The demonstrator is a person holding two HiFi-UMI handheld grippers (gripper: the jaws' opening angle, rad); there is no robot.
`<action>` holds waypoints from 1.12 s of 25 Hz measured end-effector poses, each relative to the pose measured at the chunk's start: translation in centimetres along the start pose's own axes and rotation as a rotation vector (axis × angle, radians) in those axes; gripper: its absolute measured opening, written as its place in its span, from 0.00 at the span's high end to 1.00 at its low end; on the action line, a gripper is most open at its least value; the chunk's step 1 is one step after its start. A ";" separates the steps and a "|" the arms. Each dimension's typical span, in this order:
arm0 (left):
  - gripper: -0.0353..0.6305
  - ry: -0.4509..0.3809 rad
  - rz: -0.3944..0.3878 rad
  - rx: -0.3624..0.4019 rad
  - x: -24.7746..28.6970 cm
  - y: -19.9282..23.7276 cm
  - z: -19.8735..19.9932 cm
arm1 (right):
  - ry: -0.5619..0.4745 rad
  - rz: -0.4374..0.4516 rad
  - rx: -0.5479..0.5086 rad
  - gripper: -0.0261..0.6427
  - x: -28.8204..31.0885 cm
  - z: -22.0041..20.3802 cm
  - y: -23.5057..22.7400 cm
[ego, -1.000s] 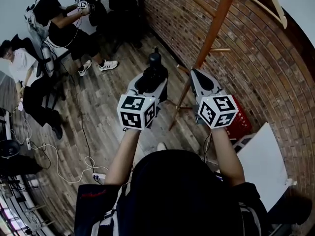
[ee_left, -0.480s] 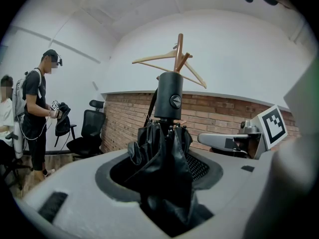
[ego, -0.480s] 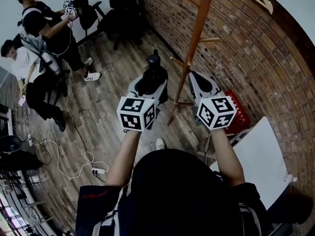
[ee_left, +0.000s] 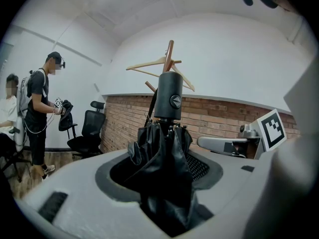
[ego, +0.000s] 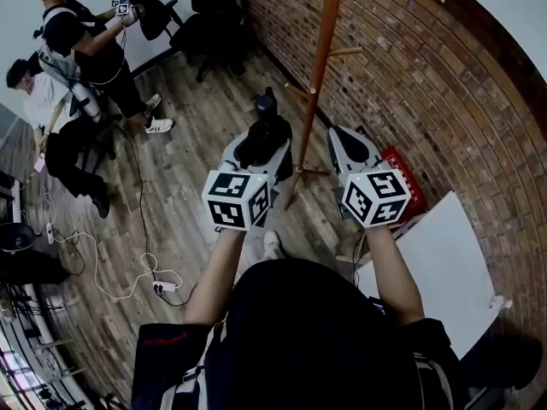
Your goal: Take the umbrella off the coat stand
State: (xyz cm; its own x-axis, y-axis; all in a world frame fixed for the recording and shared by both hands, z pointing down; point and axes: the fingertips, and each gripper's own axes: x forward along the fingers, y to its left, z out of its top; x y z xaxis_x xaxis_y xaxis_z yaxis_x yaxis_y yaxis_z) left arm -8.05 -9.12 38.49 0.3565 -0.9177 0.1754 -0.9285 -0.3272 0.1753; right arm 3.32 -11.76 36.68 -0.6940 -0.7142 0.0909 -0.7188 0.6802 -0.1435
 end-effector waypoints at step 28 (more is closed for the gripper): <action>0.55 -0.003 -0.002 0.015 -6.9 -5.9 -1.7 | -0.022 0.027 0.004 0.92 -6.8 -1.2 4.1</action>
State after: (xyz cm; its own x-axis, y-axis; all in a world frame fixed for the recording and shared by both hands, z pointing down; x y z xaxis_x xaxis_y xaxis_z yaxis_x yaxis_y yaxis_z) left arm -4.86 -0.50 37.95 0.3579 -0.9178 0.1719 -0.9293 -0.3321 0.1613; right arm 5.05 -3.90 36.61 -0.7118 -0.6993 0.0648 -0.6998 0.6984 -0.1500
